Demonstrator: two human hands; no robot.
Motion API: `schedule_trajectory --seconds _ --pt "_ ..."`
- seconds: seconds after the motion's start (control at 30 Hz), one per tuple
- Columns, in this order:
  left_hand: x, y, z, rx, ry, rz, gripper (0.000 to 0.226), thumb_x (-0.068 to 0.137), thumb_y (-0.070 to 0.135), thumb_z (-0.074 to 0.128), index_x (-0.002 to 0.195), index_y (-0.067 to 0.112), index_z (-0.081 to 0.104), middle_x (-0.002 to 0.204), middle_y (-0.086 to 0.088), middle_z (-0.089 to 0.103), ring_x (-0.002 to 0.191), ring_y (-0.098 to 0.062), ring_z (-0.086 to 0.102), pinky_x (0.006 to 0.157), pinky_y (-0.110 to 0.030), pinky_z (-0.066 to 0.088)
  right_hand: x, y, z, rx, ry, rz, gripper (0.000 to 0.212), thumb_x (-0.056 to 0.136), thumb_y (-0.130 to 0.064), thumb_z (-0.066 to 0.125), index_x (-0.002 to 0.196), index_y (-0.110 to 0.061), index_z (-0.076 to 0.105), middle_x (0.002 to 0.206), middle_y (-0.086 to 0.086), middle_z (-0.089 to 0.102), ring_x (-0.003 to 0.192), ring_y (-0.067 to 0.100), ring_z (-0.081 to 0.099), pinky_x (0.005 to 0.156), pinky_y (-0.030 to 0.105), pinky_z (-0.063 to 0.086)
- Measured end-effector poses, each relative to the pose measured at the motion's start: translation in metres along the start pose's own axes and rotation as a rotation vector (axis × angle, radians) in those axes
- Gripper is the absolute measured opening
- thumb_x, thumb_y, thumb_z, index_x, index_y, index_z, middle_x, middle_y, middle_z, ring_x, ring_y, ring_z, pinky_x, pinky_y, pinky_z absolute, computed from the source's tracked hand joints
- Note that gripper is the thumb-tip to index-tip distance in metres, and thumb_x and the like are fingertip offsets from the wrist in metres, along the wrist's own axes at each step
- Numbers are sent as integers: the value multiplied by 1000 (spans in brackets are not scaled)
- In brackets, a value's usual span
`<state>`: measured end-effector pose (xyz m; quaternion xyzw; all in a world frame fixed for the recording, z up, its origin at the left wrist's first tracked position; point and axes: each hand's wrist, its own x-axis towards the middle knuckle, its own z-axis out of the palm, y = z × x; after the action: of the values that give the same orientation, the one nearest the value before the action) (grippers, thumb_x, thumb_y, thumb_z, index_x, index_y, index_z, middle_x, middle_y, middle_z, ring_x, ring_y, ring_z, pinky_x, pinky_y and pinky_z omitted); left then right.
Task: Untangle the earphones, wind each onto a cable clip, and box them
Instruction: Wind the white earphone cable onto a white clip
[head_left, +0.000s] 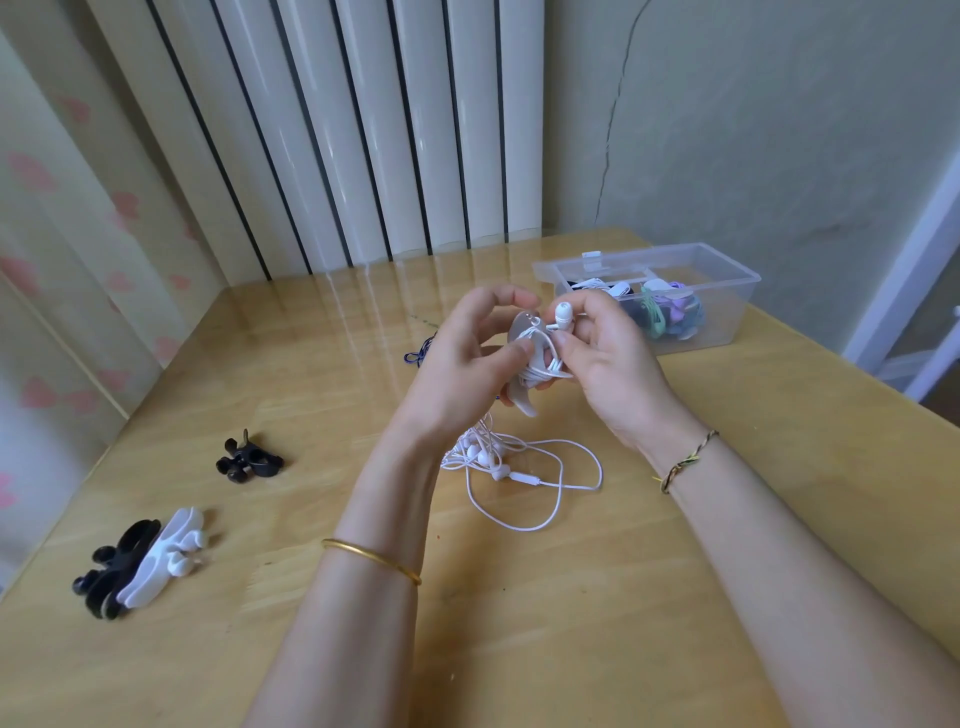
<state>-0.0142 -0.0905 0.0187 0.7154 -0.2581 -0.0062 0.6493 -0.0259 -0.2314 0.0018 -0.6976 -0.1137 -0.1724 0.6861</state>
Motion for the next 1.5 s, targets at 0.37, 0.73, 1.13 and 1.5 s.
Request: schedule_trajectory --seconds 0.37,0.73,1.13,1.5 --pt "1 8 1 158 27 28 20 84 1 66 89 17 56 92 -9 65 56 -22 64 44 -30 46 -1 3 2 185 -70 45 29 93 10 44 97 -17 53 85 12 63 70 23 59 61 32 51" --pt "1 10 -4 214 -21 26 17 83 8 71 90 9 56 85 0 59 54 -25 64 41 -29 47 -2 2 -1 300 -117 93 26 86 12 48 79 -13 48 76 5 54 67 17 52 58 25 48" --pt "2 3 0 148 54 80 15 94 12 58 84 14 47 75 -2 48 48 -7 48 41 -20 39 -1 2 -4 444 -222 122 18 73 2 49 85 -11 48 79 5 57 63 15 57 55 27 50" --pt "1 -2 16 57 254 23 18 96 11 51 81 14 40 77 -15 53 50 -11 57 36 -27 44 1 8 -2 292 -102 112 22 74 9 60 80 -10 50 75 5 58 68 12 58 65 21 48"
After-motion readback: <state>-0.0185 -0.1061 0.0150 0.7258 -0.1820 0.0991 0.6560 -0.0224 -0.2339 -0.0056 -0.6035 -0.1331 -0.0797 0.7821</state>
